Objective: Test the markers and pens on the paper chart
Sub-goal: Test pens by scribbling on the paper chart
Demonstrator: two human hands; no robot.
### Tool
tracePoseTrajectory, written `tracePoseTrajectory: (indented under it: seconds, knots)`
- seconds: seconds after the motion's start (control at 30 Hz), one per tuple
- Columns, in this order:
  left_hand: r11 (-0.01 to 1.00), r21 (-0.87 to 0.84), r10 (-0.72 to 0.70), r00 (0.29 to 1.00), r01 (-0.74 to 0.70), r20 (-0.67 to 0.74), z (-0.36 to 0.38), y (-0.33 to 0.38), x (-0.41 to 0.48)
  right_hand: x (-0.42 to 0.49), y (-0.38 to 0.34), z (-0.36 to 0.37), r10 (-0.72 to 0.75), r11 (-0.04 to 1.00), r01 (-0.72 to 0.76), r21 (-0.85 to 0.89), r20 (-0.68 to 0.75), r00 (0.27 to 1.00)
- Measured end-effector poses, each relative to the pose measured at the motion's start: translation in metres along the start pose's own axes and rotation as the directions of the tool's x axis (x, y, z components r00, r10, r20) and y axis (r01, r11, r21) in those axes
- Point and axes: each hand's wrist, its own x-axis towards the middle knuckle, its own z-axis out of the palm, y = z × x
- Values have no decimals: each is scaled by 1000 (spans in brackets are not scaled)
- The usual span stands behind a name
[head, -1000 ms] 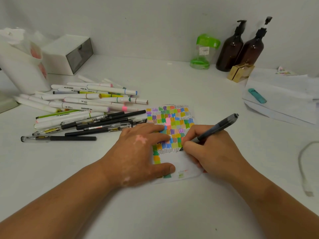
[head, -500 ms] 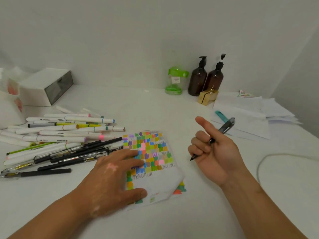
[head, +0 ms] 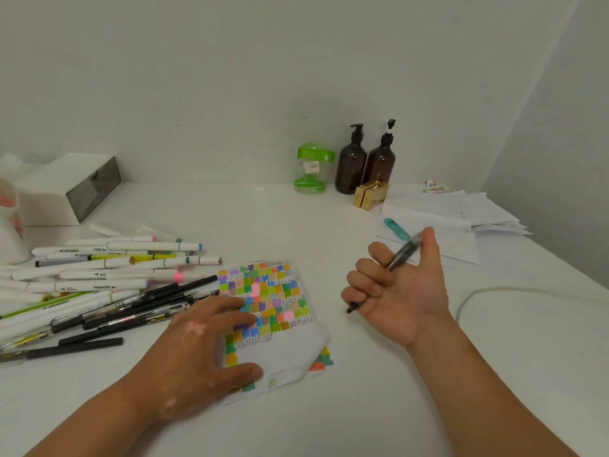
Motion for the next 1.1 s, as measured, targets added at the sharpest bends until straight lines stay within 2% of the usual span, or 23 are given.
tracePoseTrajectory:
  seconds: [0.07,0.13,0.17,0.23,0.27,0.3,0.33,0.37,0.4,0.5,0.57,0.77,0.83,0.93,1.0,1.1]
  knots:
    - [1000,8,-4,1000,4,5,0,0,-1,1,-1,1,-14,995,7,-95,-67,998]
    - [1000,14,-10,1000,10,1,0,-2,-2,4,-1,1,-105,945,36,-324,-198,975]
    - [1000,17,-10,1000,10,0,0,-2,-2,7,0,1,-182,880,38,-473,-263,948]
    - [1000,29,-2,1000,3,-2,0,-3,-3,17,2,-1,-309,679,-28,-733,-320,896]
    - [999,34,2,1000,-2,-5,0,-3,-3,23,3,1,-346,524,-89,-847,-307,886]
    - [999,34,6,1000,-5,-8,0,-3,-3,28,5,3,-369,322,-152,-935,-271,889]
    - [999,32,11,1000,-11,-13,1,-3,-4,35,6,5,-371,111,-202,-973,-230,900]
    - [1000,27,16,1000,-16,-20,1,-3,-4,41,8,8,-357,-46,-237,-970,-206,911]
    - [1000,20,22,999,-21,-27,0,-3,-5,45,12,10,-336,-139,-259,-956,-201,920]
    - [1000,0,24,998,-24,-61,-3,-4,-7,54,25,8,-328,-276,-268,-923,-171,929]
    - [999,-37,25,993,-30,-117,-6,-2,-7,54,28,1,-389,-296,-255,-920,-127,912]
    - [997,-74,-23,971,6,-237,-26,-1,-13,43,27,-6,-456,-200,-121,-972,-17,890]
    - [998,-5,-65,953,67,-296,-39,-14,-23,42,29,-4,-469,-212,-78,-974,31,882]
    - [959,140,-177,907,246,-381,-63,-40,-47,40,32,4,-462,-216,-22,-976,82,883]
    - [908,251,-228,897,337,-378,-74,-52,-64,39,35,8,-451,-228,9,-974,114,885]
    - [852,386,-236,917,354,-321,-77,-61,-80,37,40,13,-429,-227,46,-973,142,892]
